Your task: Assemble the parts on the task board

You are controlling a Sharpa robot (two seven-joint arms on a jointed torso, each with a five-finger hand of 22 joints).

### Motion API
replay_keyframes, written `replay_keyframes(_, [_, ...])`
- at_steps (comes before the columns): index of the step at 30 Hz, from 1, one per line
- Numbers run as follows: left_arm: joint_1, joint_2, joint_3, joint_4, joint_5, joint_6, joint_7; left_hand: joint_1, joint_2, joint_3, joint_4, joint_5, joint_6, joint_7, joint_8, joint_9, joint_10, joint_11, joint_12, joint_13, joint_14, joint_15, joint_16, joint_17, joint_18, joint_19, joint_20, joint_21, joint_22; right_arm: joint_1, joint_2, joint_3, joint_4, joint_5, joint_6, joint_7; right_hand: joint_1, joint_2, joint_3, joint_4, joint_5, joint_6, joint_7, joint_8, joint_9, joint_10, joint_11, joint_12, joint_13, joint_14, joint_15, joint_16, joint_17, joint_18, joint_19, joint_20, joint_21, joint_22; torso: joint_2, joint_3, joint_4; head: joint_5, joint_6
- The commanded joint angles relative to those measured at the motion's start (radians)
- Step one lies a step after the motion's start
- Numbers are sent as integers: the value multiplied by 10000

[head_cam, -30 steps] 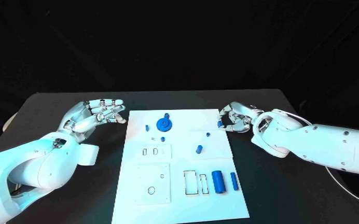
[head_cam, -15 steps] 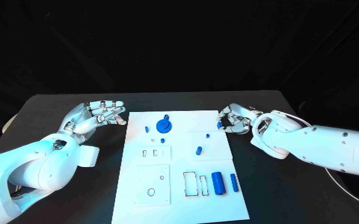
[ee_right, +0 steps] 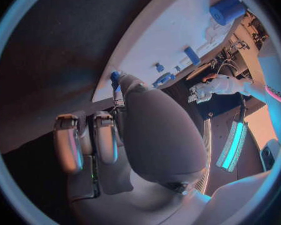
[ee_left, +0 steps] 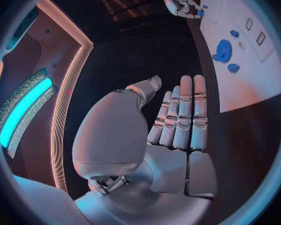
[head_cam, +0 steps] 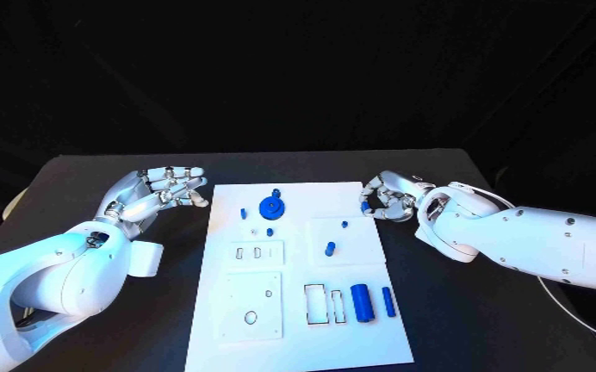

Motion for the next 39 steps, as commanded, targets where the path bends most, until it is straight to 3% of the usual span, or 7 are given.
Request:
replay_keyframes(1, [8,4,7,27,23,133,30,-48,15,37,2,34,-89,101,-31,-12,-42,8,-19,-15,-76,24,52,10,43,-73,-14,68,9,-12,14,-4,-11,-94,167,32,29,85,40,-12,-4,75,-7,52,14,4,-61,42,1059,1058,-71,49,2555,-144,1045,-47,54,2630,-6,7,-5,4,-20])
replay_keyframes(14, [8,-8,7,31,23,131,21,-48,15,37,2,34,-89,101,-31,-12,-42,8,-19,-15,-76,24,52,10,43,-73,-14,68,9,-12,43,-4,-18,-93,-74,-44,-82,36,63,19,-95,107,-12,79,9,23,-76,65,1079,1063,-71,59,2575,-144,1045,-64,54,2630,-5,4,-17,-12,-19])
replay_keyframes(20, [8,-5,7,39,23,131,22,-48,15,37,2,34,-89,101,-31,-12,-42,8,-19,-15,-76,24,52,10,43,-73,-14,68,9,-12,69,-4,36,-69,-406,-233,-130,288,354,-16,171,230,47,197,28,10,-43,31,1061,1072,7,78,2612,-144,1045,-16,54,2630,-8,1,0,-36,-31])
replay_keyframes(23, [8,1,7,59,23,131,23,-48,15,37,2,34,-89,101,-31,-12,-42,8,-19,-15,-76,24,52,10,43,-73,-14,68,9,-10,65,0,169,-83,-572,-434,-152,422,773,-74,-516,227,31,297,50,13,-63,27,1066,1071,3,76,2608,-144,1045,-5,54,2630,-16,-4,-1,-30,-39])
replay_keyframes(25, [8,8,7,71,23,132,25,-48,15,37,2,34,-89,101,-31,-12,-42,8,-19,-15,-76,24,52,10,43,-73,-14,68,9,3,43,7,353,-125,-669,-635,-238,478,926,-61,-640,249,16,361,71,-20,-62,-32,1026,1062,-4,56,2570,-144,1045,-6,54,2630,-31,-8,-2,-32,-38])
replay_keyframes(29, [8,23,7,79,23,116,17,-48,15,37,2,34,-89,101,-31,-12,-42,8,-19,-15,-76,24,52,10,43,-73,-14,68,9,76,6,23,774,-291,-777,-1054,-337,524,1044,-41,-711,258,-1,420,92,-37,-75,-71,1000,1062,-10,56,2571,-144,1045,-11,54,2630,-64,-31,-5,-21,-41])
replay_keyframes(39, [9,59,8,107,21,70,5,-64,25,52,-13,33,-84,100,-31,-10,-39,7,-11,-13,-79,25,57,16,46,-107,-9,111,41,292,148,36,1866,-508,-775,-2183,-507,544,1171,-6,-807,197,-9,468,109,-120,-84,-226,891,1052,-19,35,2533,-144,1045,-19,54,2630,-183,-147,36,-41,-187])
